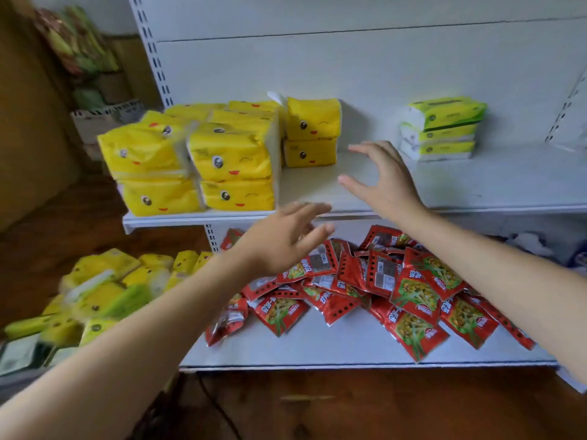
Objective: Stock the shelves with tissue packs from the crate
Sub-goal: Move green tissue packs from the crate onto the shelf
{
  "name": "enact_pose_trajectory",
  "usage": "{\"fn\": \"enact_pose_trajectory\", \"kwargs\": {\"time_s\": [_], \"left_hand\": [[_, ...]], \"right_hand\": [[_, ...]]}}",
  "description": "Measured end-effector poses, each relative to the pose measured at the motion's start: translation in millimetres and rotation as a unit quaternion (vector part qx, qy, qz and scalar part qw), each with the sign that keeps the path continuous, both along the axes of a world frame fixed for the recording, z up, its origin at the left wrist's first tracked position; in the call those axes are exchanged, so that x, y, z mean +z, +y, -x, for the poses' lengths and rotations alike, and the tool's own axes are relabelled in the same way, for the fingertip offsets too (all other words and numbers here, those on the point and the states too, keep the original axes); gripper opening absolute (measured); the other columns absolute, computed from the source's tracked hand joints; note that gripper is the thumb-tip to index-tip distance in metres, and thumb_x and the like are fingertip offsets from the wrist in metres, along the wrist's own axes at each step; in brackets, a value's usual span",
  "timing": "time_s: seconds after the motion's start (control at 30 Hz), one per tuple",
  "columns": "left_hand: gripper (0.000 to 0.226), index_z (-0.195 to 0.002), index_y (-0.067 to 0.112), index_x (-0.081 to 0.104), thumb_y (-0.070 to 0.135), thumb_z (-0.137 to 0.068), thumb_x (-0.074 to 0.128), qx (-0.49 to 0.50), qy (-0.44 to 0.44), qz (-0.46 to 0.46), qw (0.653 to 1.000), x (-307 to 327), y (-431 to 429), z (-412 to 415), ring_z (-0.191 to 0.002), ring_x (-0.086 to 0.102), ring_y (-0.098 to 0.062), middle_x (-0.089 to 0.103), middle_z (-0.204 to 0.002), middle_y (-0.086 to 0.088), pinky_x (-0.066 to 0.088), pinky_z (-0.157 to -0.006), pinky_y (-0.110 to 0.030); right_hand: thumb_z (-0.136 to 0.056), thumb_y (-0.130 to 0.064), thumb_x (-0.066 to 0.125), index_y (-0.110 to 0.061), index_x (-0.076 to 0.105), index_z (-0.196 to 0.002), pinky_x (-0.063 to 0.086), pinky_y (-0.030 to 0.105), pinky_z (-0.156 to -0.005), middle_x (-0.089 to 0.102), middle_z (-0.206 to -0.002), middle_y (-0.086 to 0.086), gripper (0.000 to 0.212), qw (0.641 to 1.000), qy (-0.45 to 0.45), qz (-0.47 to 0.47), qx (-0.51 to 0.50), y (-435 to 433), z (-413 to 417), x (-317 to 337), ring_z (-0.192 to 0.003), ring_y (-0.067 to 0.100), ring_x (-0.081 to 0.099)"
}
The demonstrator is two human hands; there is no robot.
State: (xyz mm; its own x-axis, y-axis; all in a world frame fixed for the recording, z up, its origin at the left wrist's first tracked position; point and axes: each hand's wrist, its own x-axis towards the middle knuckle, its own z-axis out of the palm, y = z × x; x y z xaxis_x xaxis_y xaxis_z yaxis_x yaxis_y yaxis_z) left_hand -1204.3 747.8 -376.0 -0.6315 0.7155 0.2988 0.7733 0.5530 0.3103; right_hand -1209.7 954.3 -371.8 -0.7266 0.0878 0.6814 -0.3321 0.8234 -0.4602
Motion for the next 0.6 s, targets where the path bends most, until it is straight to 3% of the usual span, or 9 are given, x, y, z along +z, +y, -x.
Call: {"fn": "enact_pose_trajectory", "kwargs": {"time_s": [0.17, 0.23, 0.3, 0.37, 0.43, 0.6], "left_hand": [[0.097, -0.144, 0.034, 0.030, 0.085, -0.069, -0.002, 0.095, -0.046, 0.134, 0.985, -69, -147, -40, -0.136, 0.034, -0.013, 0.039, -0.147, 0.007, 0.033, -0.100, -0.022], [0.089, -0.145, 0.034, 0.028, 0.082, -0.073, 0.007, 0.166, -0.083, 0.149, 0.971, -91, -198, -53, -0.136, 0.033, -0.013, 0.036, -0.149, 0.007, 0.034, -0.099, -0.024], [0.064, -0.146, 0.031, 0.026, 0.064, -0.091, 0.025, 0.215, -0.121, 0.158, 0.956, -104, -245, -64, -0.135, 0.033, -0.015, 0.033, -0.150, 0.006, 0.034, -0.098, -0.027], [0.053, -0.146, 0.031, 0.026, 0.049, -0.097, 0.033, 0.254, -0.133, 0.158, 0.945, -115, -291, -74, -0.134, 0.035, -0.017, 0.033, -0.150, 0.004, 0.036, -0.098, -0.030], [0.054, -0.147, 0.031, 0.025, 0.049, -0.097, 0.033, 0.293, -0.154, 0.164, 0.929, -124, -337, -84, -0.134, 0.036, -0.019, 0.033, -0.150, 0.002, 0.038, -0.100, -0.034], [0.055, -0.147, 0.024, 0.026, 0.046, -0.097, 0.036, 0.388, -0.199, 0.128, 0.891, -156, -429, -113, -0.134, 0.036, -0.023, 0.035, -0.149, -0.004, 0.034, -0.104, -0.034]], "right_hand": [[-0.078, -0.041, 0.062, -0.010, 0.061, -0.119, 0.028, 0.013, -0.098, 0.057, -0.120, 0.009, 0.051, 0.985, -0.071, -0.061, 0.145, -109, -50, -71, -0.114, 0.014, 0.046], [-0.078, -0.037, 0.065, -0.012, 0.060, -0.121, 0.023, 0.005, -0.098, 0.055, -0.122, 0.007, 0.051, 0.971, -0.127, -0.057, 0.194, -160, -64, -98, -0.116, 0.010, 0.043], [-0.079, -0.030, 0.068, -0.012, 0.058, -0.124, 0.021, 0.002, -0.098, 0.053, -0.125, 0.007, 0.049, 0.955, -0.168, -0.056, 0.238, -212, -72, -120, -0.118, 0.009, 0.040], [-0.083, -0.029, 0.068, -0.016, 0.054, -0.128, 0.028, 0.014, -0.100, 0.049, -0.130, 0.004, 0.049, 0.937, -0.206, -0.066, 0.273, -264, -78, -137, -0.123, 0.012, 0.041], [-0.086, -0.032, 0.063, -0.020, 0.049, -0.133, 0.032, 0.026, -0.101, 0.045, -0.134, 0.001, 0.050, 0.921, -0.234, -0.085, 0.301, -314, -81, -150, -0.127, 0.015, 0.039], [-0.090, -0.037, 0.057, -0.025, 0.040, -0.138, 0.038, 0.035, -0.100, 0.039, -0.138, -0.002, 0.052, 0.886, -0.282, -0.137, 0.342, -413, -82, -168, -0.129, 0.015, 0.036]]}}
